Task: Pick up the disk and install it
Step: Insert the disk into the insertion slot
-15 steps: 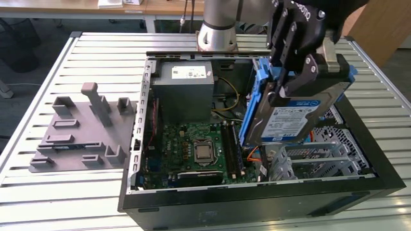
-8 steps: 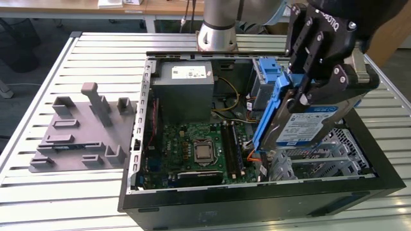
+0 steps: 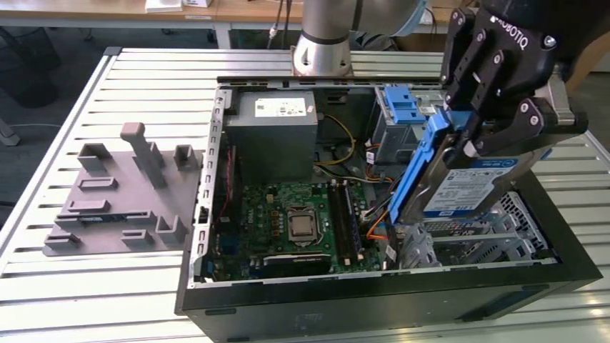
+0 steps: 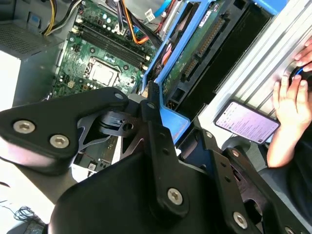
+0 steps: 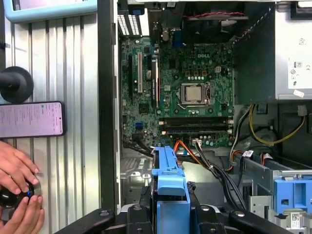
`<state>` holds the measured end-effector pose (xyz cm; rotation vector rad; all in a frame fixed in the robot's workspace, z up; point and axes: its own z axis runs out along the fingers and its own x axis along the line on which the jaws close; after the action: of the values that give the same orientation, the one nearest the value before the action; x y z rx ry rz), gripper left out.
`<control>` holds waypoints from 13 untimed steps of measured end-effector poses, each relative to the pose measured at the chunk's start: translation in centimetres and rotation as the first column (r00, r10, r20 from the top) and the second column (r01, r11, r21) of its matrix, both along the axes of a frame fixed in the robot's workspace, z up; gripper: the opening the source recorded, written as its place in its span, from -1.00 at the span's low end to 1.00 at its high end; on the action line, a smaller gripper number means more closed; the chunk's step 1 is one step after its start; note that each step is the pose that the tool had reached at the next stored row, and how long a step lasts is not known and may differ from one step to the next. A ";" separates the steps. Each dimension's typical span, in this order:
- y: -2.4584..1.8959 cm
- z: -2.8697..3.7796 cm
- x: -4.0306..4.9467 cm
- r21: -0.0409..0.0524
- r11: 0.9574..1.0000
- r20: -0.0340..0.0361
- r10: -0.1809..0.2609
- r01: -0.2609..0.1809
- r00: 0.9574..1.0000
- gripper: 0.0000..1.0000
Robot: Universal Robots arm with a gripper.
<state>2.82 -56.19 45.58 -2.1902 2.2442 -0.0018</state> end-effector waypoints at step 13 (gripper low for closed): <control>0.00 -0.41 2.98 0.000 1.000 0.000 0.000 0.000 1.000 -0.27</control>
<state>5.79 -56.20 45.18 -2.1904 2.2442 -0.0021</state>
